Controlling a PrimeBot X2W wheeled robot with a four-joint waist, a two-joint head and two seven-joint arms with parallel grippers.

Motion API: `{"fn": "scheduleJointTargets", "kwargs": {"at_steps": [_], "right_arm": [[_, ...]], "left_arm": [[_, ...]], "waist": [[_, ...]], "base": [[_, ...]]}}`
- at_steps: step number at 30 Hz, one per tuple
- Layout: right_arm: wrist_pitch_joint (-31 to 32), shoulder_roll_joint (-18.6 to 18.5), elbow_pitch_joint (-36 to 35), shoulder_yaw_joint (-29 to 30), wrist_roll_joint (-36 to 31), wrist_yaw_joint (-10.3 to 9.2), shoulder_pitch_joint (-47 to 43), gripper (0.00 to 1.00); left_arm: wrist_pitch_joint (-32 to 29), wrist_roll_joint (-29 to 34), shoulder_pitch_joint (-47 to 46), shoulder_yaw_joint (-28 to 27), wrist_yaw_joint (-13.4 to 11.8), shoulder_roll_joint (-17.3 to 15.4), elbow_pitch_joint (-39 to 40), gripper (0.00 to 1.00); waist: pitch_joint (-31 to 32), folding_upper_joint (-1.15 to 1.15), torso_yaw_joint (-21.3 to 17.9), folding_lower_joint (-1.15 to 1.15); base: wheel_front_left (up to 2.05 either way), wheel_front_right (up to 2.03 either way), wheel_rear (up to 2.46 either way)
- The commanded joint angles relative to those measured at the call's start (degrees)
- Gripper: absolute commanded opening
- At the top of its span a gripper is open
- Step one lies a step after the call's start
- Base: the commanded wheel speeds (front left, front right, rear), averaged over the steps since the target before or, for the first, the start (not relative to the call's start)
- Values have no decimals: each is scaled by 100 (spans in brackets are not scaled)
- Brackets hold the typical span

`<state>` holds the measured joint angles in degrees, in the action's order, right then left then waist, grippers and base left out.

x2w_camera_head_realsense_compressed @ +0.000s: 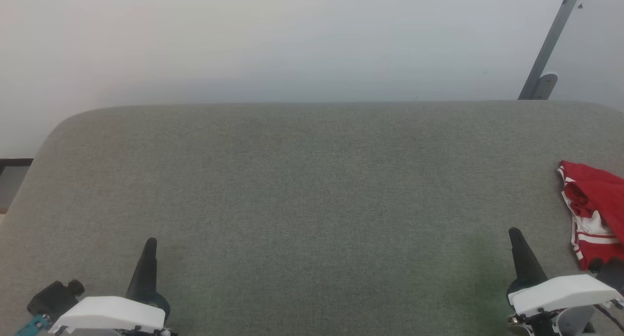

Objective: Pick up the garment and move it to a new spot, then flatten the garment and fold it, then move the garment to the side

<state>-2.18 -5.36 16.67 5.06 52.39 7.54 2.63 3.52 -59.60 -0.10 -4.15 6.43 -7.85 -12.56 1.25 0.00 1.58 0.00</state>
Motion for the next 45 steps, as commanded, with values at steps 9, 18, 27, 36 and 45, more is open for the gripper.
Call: {"fn": "scheduleJointTargets", "kwargs": {"at_steps": [9, 18, 27, 36, 45], "right_arm": [[162, 43, -134, 32, 719, -4, 180, 0], [275, 73, -156, 51, 1218, -4, 204, 0], [390, 105, -174, 71, 1739, -5, 250, 0], [497, 137, -199, 91, 2218, -6, 281, 0], [590, 167, -223, 109, 2668, -6, 298, 0]], "left_arm": [[-188, -586, -223, -78, 54, 67, 19, 0], [-316, -997, -289, -105, 60, 137, -7, 0], [-450, -1435, -348, -135, 73, 201, -34, 0], [-570, -1822, -427, -158, 85, 266, -59, 0], [-682, -2181, -478, -182, 94, 331, -83, 0]], "waist": [[-17, 0, -19, 0], [-32, 0, -36, 0], [-49, 0, -54, 0], [-65, 0, -73, 0], [-82, 0, -91, 0]], "base": [[0, 0, 0], [0, 0, 0], [0, 0, 0], [0, 0, 0], [0, 0, 0]]}}
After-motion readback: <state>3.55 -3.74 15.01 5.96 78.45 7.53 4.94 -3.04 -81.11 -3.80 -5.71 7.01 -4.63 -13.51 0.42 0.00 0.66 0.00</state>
